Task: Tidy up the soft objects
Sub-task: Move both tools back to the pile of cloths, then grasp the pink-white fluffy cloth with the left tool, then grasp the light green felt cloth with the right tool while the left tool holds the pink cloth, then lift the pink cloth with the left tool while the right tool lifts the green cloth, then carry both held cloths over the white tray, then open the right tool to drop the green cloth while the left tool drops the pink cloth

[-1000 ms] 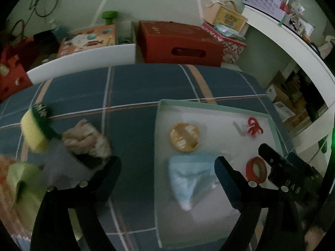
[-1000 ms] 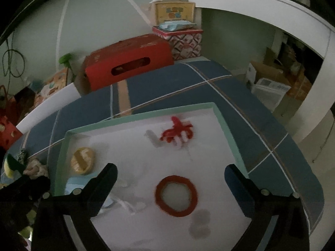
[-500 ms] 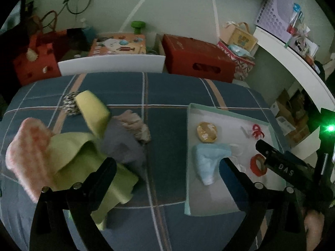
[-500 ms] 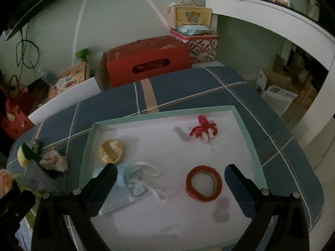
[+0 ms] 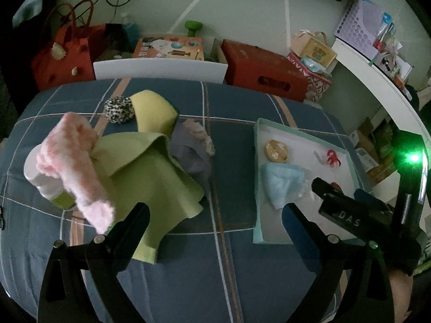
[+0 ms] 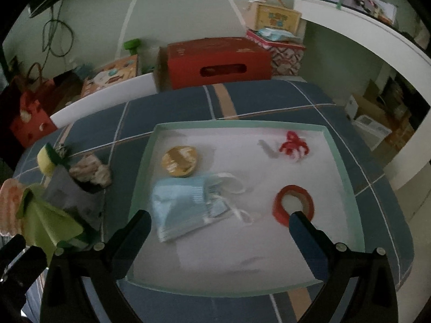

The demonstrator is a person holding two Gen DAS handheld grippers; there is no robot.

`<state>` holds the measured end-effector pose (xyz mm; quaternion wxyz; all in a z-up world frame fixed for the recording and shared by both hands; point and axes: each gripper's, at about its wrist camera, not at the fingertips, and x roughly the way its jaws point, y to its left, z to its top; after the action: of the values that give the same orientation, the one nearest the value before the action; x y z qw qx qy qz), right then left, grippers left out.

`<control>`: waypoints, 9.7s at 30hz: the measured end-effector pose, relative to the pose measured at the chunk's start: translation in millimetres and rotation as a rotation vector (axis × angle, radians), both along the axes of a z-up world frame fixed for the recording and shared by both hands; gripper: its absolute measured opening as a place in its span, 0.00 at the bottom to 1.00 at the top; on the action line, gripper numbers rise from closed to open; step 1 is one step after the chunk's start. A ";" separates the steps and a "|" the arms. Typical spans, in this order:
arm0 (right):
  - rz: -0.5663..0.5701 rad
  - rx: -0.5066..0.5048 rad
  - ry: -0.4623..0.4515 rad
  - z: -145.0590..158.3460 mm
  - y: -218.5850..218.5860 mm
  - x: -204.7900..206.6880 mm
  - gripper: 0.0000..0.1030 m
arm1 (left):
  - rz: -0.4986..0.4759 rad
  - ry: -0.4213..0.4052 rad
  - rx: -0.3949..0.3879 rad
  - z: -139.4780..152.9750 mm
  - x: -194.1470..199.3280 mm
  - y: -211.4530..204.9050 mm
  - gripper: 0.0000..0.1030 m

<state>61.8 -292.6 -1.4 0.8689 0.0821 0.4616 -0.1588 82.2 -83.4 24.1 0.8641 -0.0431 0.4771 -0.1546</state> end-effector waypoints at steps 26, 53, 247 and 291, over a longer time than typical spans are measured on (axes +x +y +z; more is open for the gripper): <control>0.246 0.114 -0.095 7.8 99.9 21.3 1.00 | 0.325 -0.086 -0.097 38.1 2.5 144.8 0.96; 0.308 0.085 -0.076 11.8 131.8 30.0 1.00 | 0.363 -0.027 -0.148 4.7 26.5 169.4 0.97; -0.098 0.082 -0.499 93.0 -55.8 -36.5 0.05 | -0.105 -0.449 -0.169 111.5 4.5 -4.6 0.05; -0.248 0.071 -0.122 -2.2 -123.4 -5.3 0.16 | -0.380 -0.052 -0.001 -44.1 55.7 -163.9 0.40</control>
<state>56.5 -416.0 -3.6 0.8656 0.1788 0.3996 -0.2431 137.9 -247.3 -20.0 0.8313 0.0516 0.4542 -0.3163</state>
